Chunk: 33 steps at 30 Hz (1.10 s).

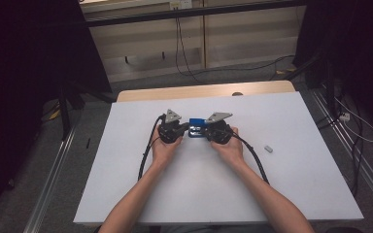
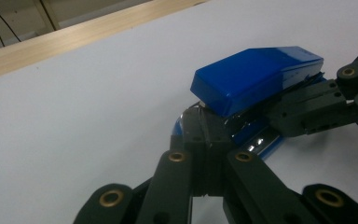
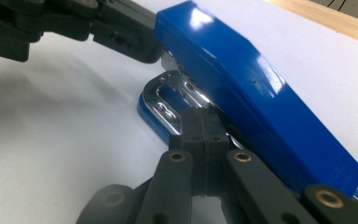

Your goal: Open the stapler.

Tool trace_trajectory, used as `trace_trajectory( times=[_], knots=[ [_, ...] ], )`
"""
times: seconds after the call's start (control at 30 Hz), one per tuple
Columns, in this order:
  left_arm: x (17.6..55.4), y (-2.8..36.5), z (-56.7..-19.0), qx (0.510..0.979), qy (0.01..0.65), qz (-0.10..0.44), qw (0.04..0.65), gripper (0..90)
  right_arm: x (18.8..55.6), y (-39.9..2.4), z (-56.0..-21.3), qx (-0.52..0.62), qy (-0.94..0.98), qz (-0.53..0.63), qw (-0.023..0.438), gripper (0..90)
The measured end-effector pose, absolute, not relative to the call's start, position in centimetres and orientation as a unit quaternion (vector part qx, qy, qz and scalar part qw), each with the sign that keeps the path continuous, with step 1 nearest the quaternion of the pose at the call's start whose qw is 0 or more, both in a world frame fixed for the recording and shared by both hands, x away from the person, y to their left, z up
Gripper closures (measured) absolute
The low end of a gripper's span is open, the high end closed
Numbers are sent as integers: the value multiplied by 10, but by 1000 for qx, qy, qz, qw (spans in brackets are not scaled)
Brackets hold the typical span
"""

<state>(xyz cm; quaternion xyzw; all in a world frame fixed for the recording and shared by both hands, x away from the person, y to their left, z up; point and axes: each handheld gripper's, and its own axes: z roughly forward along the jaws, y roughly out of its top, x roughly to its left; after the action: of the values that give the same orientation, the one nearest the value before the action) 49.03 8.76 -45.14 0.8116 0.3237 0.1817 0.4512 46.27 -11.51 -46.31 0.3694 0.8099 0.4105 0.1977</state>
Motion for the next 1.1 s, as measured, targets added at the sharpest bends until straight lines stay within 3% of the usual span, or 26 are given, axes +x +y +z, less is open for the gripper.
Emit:
trace_trajectory(
  times=[1.1],
  knots=[
    [488,85,-439,795,326,183,477,900,463,-115,-463,369,810,409,203,900]
  ],
)
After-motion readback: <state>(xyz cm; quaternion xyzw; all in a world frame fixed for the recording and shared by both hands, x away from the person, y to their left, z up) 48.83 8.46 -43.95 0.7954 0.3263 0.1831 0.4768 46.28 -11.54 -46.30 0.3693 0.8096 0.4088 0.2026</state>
